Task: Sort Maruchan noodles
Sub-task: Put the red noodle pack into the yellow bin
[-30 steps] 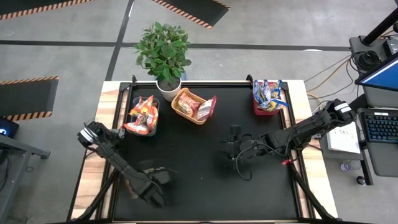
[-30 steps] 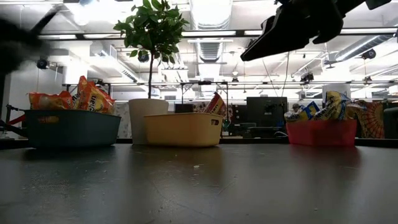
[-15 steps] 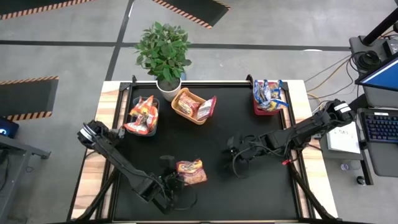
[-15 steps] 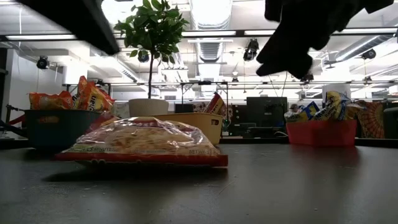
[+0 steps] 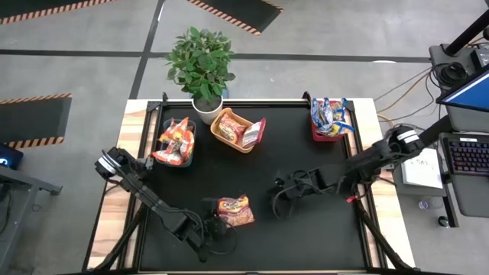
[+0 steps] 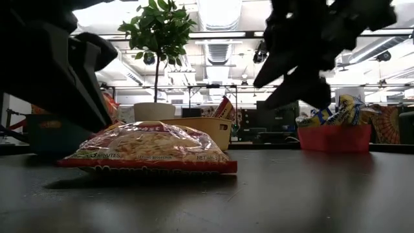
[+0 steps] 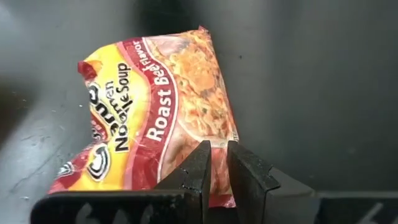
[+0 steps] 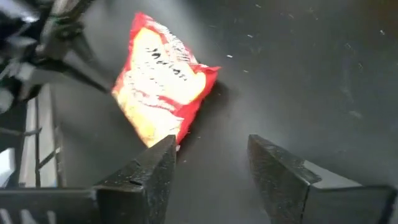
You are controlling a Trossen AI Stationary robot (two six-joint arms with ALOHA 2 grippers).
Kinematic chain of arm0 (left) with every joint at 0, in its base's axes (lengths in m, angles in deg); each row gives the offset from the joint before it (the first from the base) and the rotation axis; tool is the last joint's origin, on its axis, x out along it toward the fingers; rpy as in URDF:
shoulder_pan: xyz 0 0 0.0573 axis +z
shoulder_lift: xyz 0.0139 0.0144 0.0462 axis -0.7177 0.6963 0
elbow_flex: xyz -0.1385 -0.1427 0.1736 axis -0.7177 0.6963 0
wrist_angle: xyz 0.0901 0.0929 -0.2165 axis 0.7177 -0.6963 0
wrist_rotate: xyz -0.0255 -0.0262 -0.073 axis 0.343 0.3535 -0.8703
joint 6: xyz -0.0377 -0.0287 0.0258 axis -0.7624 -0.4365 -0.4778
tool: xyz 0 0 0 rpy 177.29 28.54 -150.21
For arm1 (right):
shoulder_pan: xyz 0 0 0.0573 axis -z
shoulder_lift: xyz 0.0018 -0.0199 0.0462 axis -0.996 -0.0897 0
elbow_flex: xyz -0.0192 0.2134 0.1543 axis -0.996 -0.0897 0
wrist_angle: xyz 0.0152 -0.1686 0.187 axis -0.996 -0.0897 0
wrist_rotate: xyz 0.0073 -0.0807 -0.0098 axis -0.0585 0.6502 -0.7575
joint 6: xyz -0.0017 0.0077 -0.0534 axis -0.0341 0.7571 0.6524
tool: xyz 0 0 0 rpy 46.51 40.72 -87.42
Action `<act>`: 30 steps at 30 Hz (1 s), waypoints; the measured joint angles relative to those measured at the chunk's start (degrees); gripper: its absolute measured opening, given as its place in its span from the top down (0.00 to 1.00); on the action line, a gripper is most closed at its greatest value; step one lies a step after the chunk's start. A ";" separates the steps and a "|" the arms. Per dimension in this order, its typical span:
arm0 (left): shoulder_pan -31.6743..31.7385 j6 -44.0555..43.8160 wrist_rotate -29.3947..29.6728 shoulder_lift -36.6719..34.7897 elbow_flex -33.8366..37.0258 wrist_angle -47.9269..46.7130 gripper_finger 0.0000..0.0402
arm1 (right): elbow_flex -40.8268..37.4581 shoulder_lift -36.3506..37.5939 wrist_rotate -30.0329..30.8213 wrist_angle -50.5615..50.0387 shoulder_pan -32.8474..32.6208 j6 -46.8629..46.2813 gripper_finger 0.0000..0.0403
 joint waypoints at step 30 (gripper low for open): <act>-0.77 -10.16 1.44 -0.24 22.50 35.76 0.91 | 17.78 -23.36 -10.73 6.79 3.66 9.92 0.26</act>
